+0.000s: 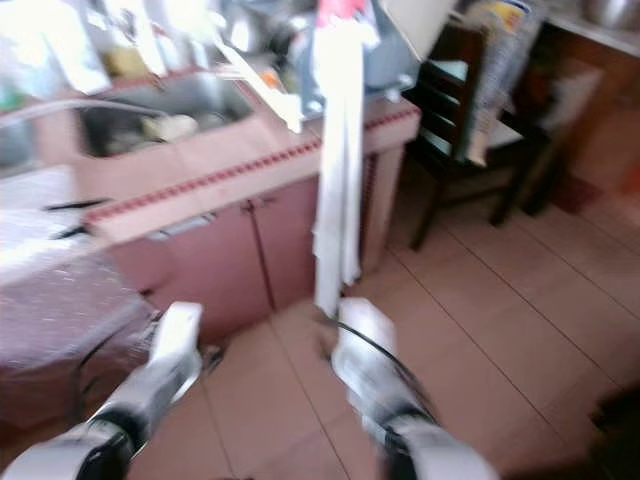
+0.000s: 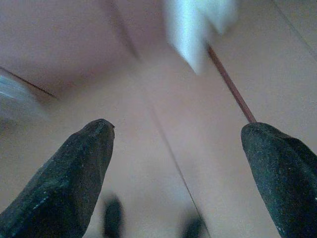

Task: Kitchen organization

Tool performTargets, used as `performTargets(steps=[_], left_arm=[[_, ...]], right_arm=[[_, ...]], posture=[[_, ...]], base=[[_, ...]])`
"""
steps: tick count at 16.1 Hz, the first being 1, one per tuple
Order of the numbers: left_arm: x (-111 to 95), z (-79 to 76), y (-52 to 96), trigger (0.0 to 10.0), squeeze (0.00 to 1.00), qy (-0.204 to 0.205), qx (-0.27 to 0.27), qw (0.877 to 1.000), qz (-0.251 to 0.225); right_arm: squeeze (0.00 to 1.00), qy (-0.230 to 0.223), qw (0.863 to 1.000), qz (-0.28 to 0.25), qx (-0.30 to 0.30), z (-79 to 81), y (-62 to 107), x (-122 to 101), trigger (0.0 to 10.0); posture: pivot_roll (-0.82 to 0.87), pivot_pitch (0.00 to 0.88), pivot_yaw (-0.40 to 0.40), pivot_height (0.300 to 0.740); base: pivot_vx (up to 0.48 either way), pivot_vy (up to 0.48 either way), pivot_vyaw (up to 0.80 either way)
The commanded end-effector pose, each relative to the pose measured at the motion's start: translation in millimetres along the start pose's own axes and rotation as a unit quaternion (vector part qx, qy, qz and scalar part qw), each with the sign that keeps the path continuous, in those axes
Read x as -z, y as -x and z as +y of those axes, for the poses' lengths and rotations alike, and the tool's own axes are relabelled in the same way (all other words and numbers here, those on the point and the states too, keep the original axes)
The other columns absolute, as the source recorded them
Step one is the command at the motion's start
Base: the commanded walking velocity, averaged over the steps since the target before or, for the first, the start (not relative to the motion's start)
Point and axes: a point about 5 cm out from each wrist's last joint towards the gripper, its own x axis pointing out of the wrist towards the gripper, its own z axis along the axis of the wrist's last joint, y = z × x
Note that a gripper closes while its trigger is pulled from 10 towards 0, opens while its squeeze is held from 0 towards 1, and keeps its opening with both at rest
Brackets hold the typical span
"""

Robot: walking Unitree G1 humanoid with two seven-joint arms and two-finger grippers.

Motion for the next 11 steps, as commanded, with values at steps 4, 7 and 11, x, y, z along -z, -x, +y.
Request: performTargets(steps=[4,7,11], left_arm=[[30,19.4,7.0,10.0,0.0,0.02,-0.027,0.998,0.046],[31,21.8,7.5,10.0,0.0,0.04,-0.031,0.998,0.044],[17,30.0,8.1,10.0,0.0,0.0,-0.003,1.0,-0.003]], right_arm=[[0.0,-0.005,0.998,0.056,0.042,-28.8,6.2,34,10.0],[0.0,0.009,0.996,0.059,0.062,-39.0,7.4,34,10.0],[0.0,0.013,0.996,0.005,0.085,-71.8,13.1,26,10.0]], posture=[[0.08,0.0,0.026,0.74],[0.07,0.0,0.02,0.74],[0.05,0.014,0.017,0.74]], base=[[0.0,0.0,0.0],[0.0,0.0,0.0],[0.0,0.0,0.0]])
